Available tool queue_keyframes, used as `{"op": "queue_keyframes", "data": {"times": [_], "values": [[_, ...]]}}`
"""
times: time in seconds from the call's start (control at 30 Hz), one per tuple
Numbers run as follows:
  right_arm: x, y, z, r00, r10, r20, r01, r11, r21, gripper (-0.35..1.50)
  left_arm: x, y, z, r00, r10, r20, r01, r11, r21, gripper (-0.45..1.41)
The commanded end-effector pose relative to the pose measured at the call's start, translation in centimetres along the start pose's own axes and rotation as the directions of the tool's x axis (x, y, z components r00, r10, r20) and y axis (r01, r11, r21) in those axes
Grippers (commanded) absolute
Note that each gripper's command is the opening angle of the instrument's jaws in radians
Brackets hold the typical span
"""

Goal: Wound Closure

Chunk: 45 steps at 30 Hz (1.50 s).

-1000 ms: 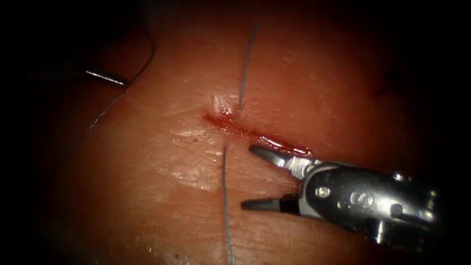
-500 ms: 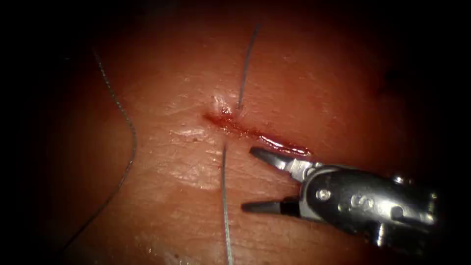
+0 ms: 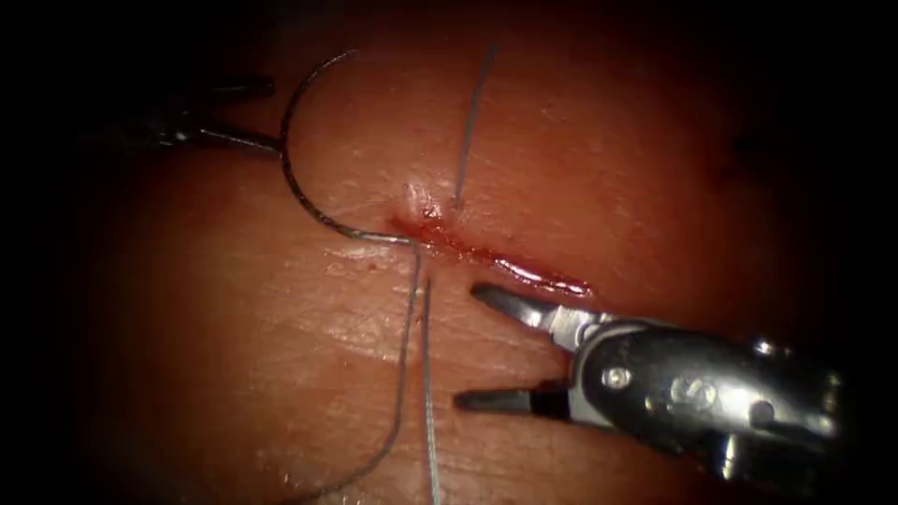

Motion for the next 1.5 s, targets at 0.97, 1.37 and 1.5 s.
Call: {"op": "queue_keyframes", "data": {"times": [0.97,1.37,1.5], "values": [[0.14,0.03,0.04,1.0,0.012,-0.025,-0.012,1.0,-0.011,0.89,0.7,0.45,-0.11,1.0,0.023,0.022,-0.023,0.999,0.027,-0.18],[0.12,0.04,0.02,1.0,0.017,-0.019,-0.018,0.999,-0.028,0.91,0.8,0.84,0.14,0.991,0.096,0.093,-0.084,0.988,-0.126,0.09],[0.11,0.04,0.02,1.0,0.017,-0.019,-0.018,0.999,-0.029,0.91,0.79,0.94,0.2,0.984,0.133,0.122,-0.11,0.979,-0.174,0.19]]}}
